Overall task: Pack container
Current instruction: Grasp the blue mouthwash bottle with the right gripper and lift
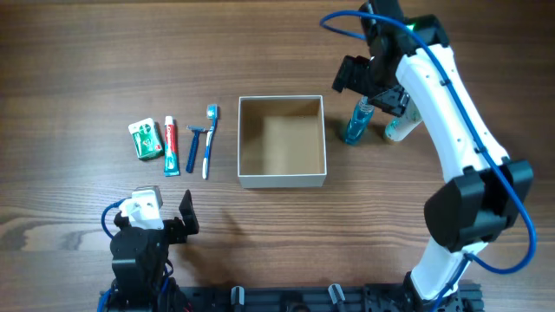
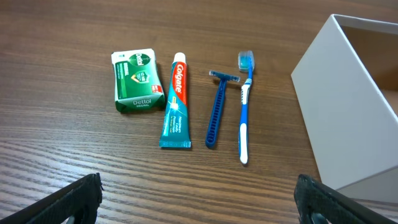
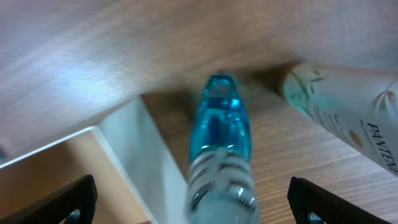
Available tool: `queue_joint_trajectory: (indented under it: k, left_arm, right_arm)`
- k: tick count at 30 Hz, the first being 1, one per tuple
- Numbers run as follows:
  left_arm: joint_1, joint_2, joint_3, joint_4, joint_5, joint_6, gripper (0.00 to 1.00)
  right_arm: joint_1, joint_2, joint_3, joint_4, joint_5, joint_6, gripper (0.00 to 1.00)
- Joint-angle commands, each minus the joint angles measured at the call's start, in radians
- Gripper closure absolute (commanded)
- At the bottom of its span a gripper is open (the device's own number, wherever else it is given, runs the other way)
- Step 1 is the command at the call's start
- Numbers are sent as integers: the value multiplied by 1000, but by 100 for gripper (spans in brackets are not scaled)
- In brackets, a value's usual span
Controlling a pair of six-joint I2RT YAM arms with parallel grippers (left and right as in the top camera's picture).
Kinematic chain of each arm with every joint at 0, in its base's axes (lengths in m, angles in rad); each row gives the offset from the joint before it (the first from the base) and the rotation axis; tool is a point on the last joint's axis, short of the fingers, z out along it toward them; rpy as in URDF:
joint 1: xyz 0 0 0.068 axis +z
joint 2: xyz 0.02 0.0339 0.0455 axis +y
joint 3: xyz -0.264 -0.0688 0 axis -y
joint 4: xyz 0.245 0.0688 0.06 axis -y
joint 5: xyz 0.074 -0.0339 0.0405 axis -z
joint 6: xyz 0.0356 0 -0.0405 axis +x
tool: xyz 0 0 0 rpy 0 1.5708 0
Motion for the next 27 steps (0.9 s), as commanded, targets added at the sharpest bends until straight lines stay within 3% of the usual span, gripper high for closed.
queue_joint_trajectory:
  k: [1,8,11,12,17,19,21,27]
  left_arm:
    - [-5,-8,-16,-3,-7,15,0]
    - [-5,-8,-16,-3,-7,15,0]
    - [-5,-8,-16,-3,-7,15,0]
    - [-5,-8,-16,-3,-7,15,0]
    - [-5,-8,-16,-4,-7,15,0]
    - [-5,-8,-16,-3,-7,15,0]
    - [-5,-8,-16,-3,-7,15,0]
    - [-5,-8,-16,-3,-7,15,0]
  right_arm:
    - [-12,23,-32,-7,56,40,2]
    - [-16,26,-145,76,55,39,14]
    - [-16,26,-176,122,47,19,28]
    - [-16,26,-176,134,46,13,41]
    - [-14,8,-176,169,47,-49,59]
    - [-12,-20,-176,172,49,-85,81]
    - [-12,-73,-176,171,56,-122,95]
    - [29,-259,-174,163,56,-171,96]
